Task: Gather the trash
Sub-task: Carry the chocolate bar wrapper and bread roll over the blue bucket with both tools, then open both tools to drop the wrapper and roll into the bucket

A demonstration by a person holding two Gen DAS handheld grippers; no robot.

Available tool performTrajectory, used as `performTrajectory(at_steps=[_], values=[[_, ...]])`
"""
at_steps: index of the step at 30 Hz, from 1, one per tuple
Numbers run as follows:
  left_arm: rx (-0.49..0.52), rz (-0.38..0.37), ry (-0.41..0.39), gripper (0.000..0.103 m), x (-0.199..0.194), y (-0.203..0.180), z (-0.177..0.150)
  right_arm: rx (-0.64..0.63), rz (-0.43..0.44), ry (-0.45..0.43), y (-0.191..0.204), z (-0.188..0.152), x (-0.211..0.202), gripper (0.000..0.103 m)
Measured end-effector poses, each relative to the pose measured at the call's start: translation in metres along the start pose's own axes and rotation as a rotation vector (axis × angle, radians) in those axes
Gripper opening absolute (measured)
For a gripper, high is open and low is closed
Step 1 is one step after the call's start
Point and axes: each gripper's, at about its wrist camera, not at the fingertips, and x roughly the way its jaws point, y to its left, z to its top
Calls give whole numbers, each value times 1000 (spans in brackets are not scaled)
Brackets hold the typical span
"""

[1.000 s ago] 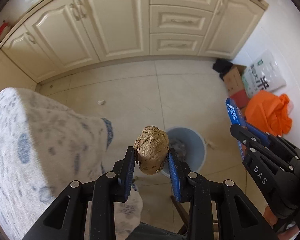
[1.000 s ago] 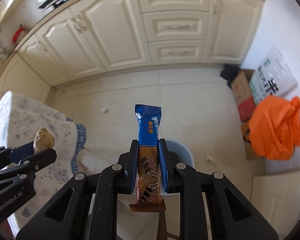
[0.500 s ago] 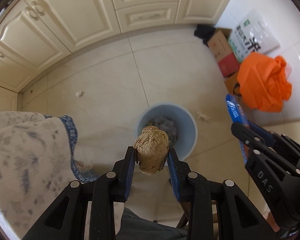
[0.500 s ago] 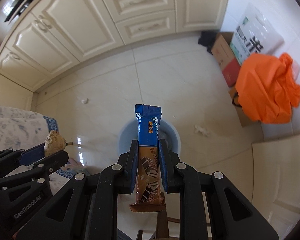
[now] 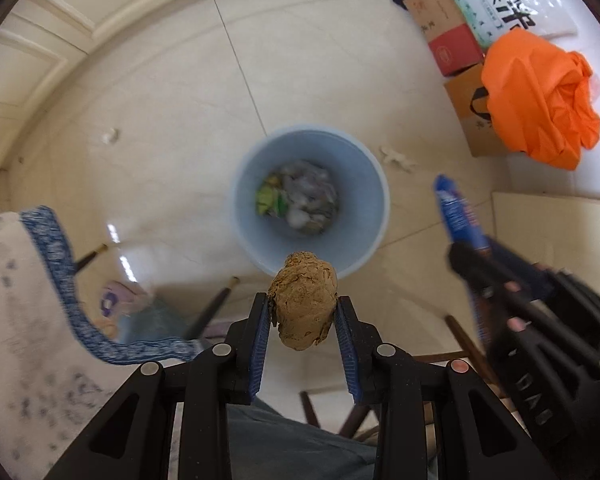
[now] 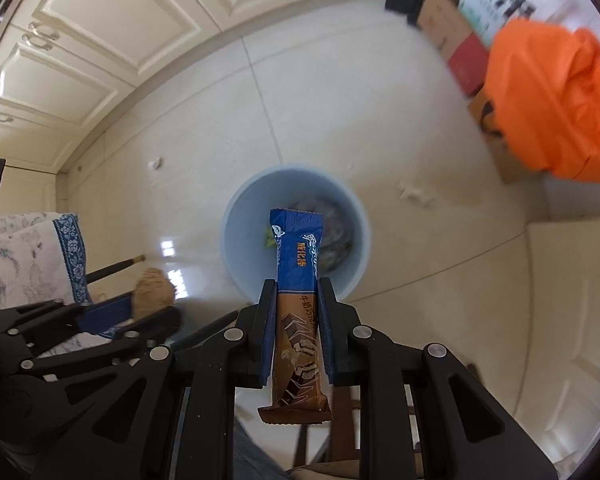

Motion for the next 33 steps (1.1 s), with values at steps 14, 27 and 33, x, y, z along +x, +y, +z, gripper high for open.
performTrajectory(at_steps=[14,27,33], values=[[-102,-39,-24,30,73,38,27,61,-5,85,-2,6,62,19],[-103,42,-30,82,69,27,9,124,18,55,-6,11,53,23],[-104,32,-13,82,55,29,7,129,8,62,-5,10,51,24]])
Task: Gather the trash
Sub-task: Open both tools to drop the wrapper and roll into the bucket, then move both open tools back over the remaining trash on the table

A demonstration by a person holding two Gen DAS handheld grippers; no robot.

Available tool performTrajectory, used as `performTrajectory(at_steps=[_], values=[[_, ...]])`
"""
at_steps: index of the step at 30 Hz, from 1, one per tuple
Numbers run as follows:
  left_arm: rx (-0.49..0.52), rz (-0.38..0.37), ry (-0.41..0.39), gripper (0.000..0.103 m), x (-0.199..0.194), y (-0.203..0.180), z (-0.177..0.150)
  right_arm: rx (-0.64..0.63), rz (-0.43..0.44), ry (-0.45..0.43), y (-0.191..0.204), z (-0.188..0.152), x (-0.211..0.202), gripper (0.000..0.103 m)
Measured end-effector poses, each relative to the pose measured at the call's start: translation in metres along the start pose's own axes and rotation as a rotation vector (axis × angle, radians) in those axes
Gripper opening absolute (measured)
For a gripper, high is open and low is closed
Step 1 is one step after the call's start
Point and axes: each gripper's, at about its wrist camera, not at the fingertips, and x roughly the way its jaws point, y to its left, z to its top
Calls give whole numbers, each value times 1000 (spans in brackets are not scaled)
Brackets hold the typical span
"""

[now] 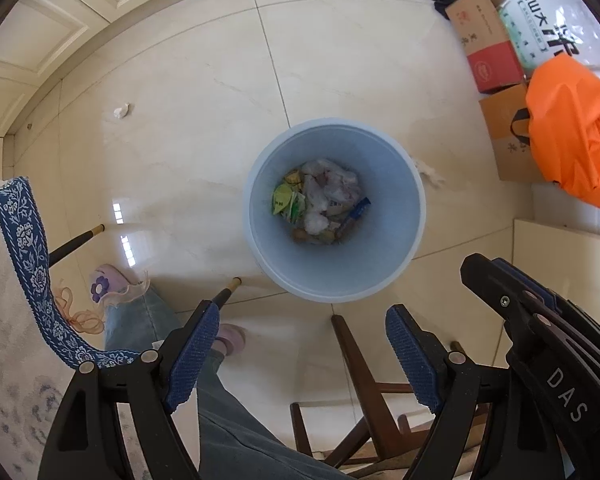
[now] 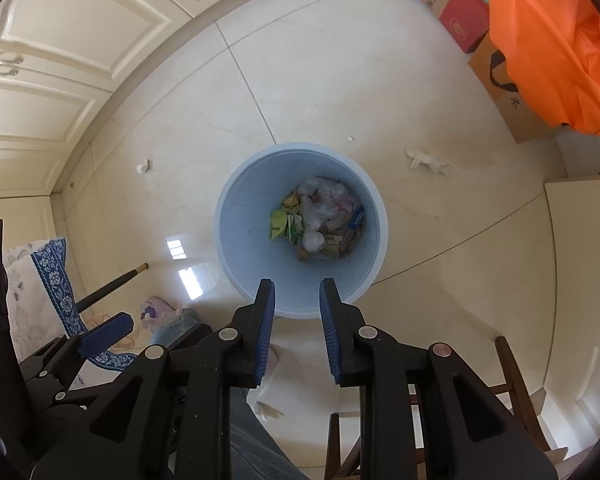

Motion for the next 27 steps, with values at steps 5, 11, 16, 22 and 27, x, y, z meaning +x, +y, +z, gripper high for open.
performTrajectory(at_steps=[5,11,16,22,27], values=[[0,-3,15,82,-1,3,0,3,-19,-4,-1,-2,-4,24],[-6,9,12,82,-6,1,0,15,-35,-1,-4,-3,-8,38],[-8,-1,-4,83,-14,2,-2,55,-100,-28,-10,-6,-19,58],[-8,-19,-42,83,-28,4,-12,71,-90,-59,-14,-10,-37,79],[9,-30,-83,83,-47,7,-28,86,-93,-71,-14,-17,-50,86]])
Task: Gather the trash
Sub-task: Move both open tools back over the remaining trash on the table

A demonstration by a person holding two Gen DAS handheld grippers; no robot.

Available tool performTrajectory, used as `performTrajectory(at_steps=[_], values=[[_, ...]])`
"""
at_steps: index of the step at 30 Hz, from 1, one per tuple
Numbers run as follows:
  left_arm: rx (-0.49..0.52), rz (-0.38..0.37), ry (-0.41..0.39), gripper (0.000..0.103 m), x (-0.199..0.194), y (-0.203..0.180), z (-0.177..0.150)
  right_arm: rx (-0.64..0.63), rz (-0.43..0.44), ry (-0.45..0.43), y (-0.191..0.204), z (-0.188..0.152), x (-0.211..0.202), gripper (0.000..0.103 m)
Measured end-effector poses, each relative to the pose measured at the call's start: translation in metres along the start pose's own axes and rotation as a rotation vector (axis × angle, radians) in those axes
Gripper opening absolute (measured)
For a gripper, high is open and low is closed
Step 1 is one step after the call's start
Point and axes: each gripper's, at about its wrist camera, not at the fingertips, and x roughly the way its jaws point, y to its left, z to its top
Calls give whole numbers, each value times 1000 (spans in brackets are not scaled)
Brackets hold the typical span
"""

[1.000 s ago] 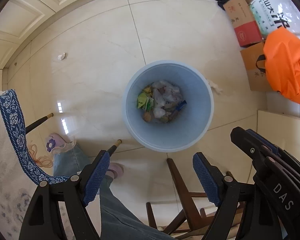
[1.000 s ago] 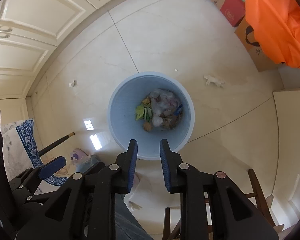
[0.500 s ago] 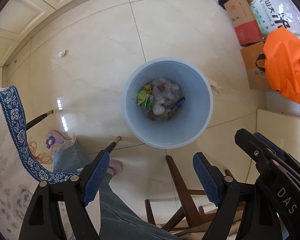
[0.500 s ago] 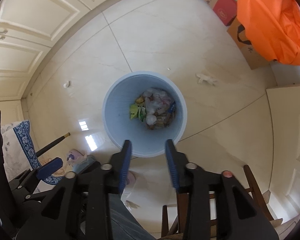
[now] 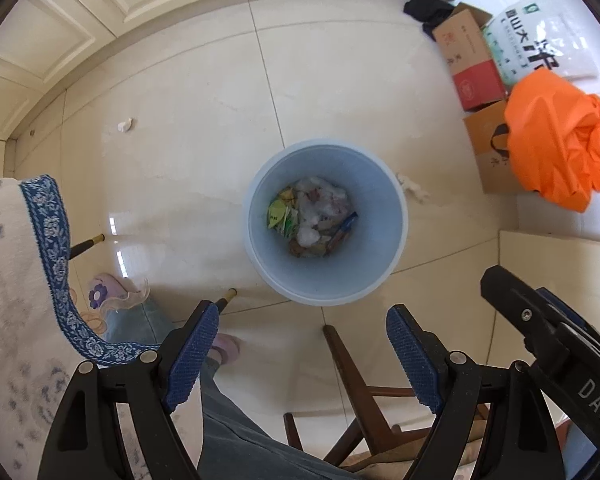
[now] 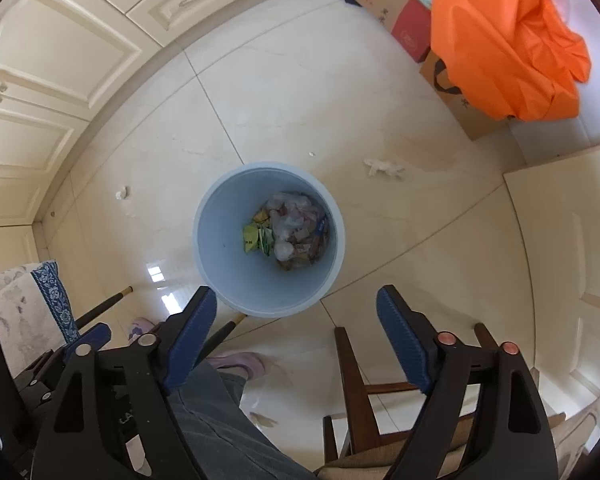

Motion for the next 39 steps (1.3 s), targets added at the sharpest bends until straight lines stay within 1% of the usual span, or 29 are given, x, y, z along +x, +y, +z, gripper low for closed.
performTrajectory(at_steps=[3,8,13,17,20,23,25,29,30,34,36,39], values=[[15,-13,-37,83,-18,0,-11,3,14,-11,-1,-6,-10,86],[61,-27,-124,82,-49,-7,-33,19,5,-76,-3,-18,-38,86],[125,-29,-222,82,-87,-13,-63,25,3,-170,-8,-31,-78,86],[189,-10,-338,82,-129,-20,-97,28,10,-247,-5,-46,-112,87],[201,-10,-406,82,-159,-19,-125,9,-1,-329,3,-57,-142,87],[191,-19,-477,82,-193,-10,-153,-3,5,-420,13,-71,-172,87],[186,-20,-542,82,-218,-4,-177,-19,10,-486,20,-80,-197,87],[160,-5,-692,83,-274,18,-233,-71,42,-620,44,-100,-246,87],[148,4,-725,84,-286,23,-249,-91,54,-647,53,-105,-257,87],[61,57,-890,91,-330,54,-314,-178,96,-755,86,-127,-296,90],[7,95,-952,94,-344,70,-347,-235,114,-810,105,-140,-312,91],[-90,136,-1014,94,-359,97,-393,-309,154,-857,136,-158,-329,91]])
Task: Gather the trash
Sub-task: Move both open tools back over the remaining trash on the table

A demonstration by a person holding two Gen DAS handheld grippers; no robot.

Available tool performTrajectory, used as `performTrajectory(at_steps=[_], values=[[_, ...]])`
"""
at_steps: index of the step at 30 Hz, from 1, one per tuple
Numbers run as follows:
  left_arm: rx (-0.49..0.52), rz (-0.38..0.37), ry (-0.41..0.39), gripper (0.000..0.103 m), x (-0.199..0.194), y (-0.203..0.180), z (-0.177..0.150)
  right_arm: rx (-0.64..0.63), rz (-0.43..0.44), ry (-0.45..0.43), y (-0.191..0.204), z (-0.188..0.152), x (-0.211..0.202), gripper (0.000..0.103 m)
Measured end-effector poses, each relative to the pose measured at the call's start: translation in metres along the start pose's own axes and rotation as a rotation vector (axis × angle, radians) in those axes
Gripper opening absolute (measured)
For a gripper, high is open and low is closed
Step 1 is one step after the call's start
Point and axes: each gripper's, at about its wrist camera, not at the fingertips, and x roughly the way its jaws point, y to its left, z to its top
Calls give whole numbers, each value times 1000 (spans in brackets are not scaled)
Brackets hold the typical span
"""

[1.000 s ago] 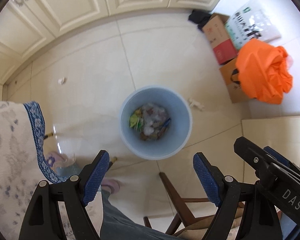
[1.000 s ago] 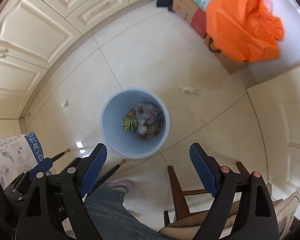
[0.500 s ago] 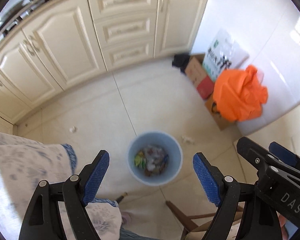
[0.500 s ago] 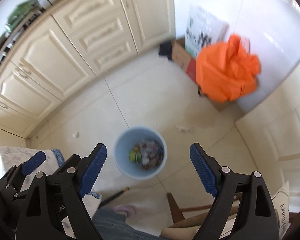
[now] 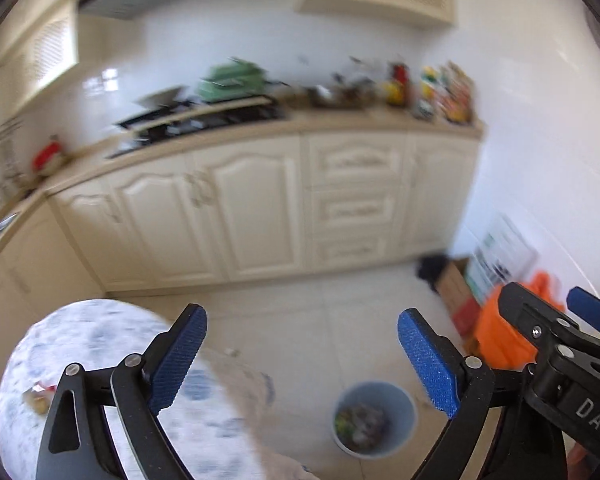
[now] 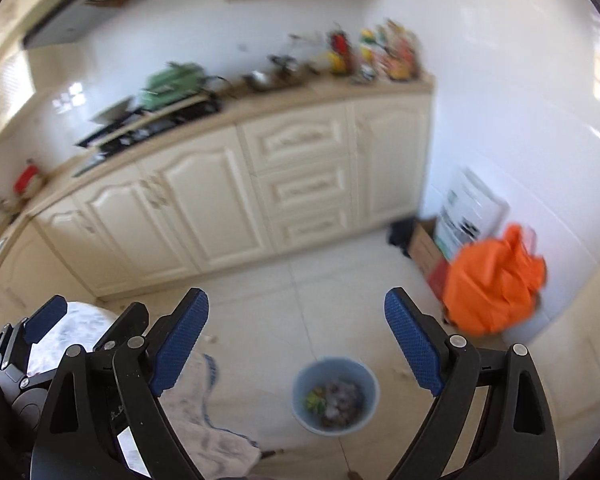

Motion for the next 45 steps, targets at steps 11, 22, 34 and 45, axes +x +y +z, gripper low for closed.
performTrajectory(at_steps=[11,22,34,45], values=[[-276,321,-84,95,-147,104,-87,-243,314,-43,143,-10,-36,94],[-526,626,-43,95,-289,140,-200,-488,618,41,264,-79,-66,94],[-664,771,21,96,-349,103,-245,-560,693,112,305,-117,-62,94],[-714,751,111,96,-253,157,-188,-585,574,234,288,-140,-11,94]])
